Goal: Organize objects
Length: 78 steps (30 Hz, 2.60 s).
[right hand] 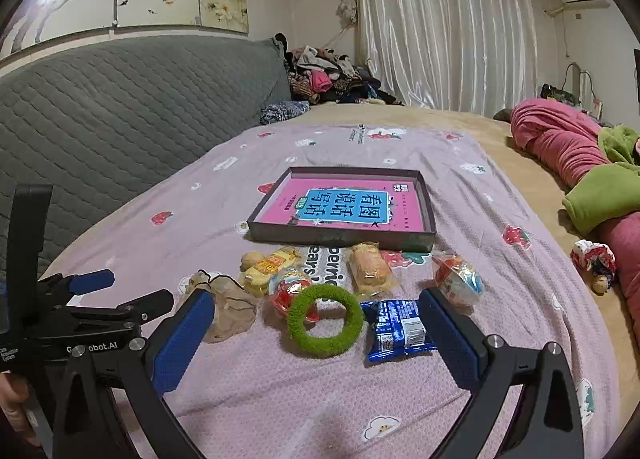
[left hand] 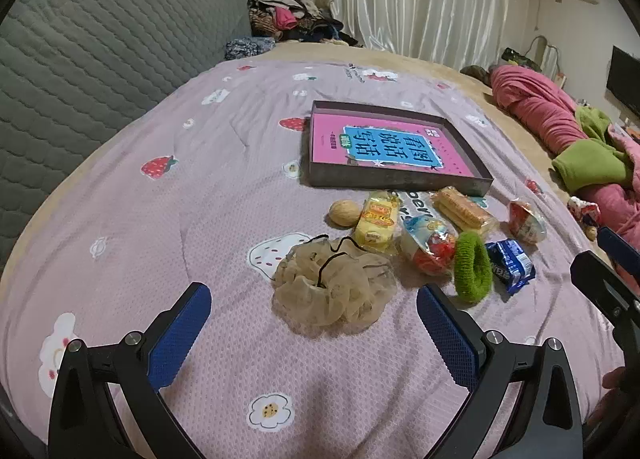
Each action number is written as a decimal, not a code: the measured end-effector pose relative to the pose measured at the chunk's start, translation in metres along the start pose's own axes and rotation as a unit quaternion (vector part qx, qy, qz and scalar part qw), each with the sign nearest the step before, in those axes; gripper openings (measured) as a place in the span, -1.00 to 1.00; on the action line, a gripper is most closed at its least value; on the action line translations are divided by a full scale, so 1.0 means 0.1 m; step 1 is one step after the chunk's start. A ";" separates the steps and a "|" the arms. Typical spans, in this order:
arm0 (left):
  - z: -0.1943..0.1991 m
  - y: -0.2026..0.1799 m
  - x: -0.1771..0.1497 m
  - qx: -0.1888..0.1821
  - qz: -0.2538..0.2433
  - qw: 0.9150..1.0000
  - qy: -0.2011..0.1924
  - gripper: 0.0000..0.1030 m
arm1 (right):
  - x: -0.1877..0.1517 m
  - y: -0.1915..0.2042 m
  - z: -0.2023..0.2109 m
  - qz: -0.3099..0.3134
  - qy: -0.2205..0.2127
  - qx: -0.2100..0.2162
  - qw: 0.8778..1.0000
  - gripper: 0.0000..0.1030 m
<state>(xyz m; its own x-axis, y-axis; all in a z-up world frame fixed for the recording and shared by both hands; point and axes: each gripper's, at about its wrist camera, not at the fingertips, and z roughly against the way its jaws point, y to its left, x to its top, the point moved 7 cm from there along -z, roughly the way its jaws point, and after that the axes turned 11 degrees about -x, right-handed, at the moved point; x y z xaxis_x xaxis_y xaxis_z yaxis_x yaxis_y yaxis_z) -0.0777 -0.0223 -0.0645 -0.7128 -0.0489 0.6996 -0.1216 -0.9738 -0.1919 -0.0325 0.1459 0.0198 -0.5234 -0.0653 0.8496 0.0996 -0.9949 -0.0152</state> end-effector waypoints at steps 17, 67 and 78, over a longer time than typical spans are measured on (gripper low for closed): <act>-0.28 0.08 0.00 0.009 -0.021 1.000 0.019 0.99 | -0.21 0.12 -0.41 0.085 0.050 -0.054 0.994 1.00; -1.00 -0.20 -0.26 -0.076 -0.075 0.992 0.067 -0.55 | -0.73 0.47 -1.19 0.115 0.147 0.032 0.982 -0.14; -0.99 -0.16 -0.24 -0.084 -0.055 0.993 0.059 -0.55 | -0.70 0.39 -1.15 0.069 0.144 0.071 0.985 -0.72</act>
<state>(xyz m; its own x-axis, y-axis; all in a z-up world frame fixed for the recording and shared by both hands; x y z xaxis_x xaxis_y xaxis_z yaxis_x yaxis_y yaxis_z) -0.1272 0.0167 -0.1462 -0.7639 0.0921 0.6388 -0.3096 -0.9207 -0.2375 -0.0894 0.1026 -0.1004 -0.7131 -0.2383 0.6594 0.2932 -0.9556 -0.0282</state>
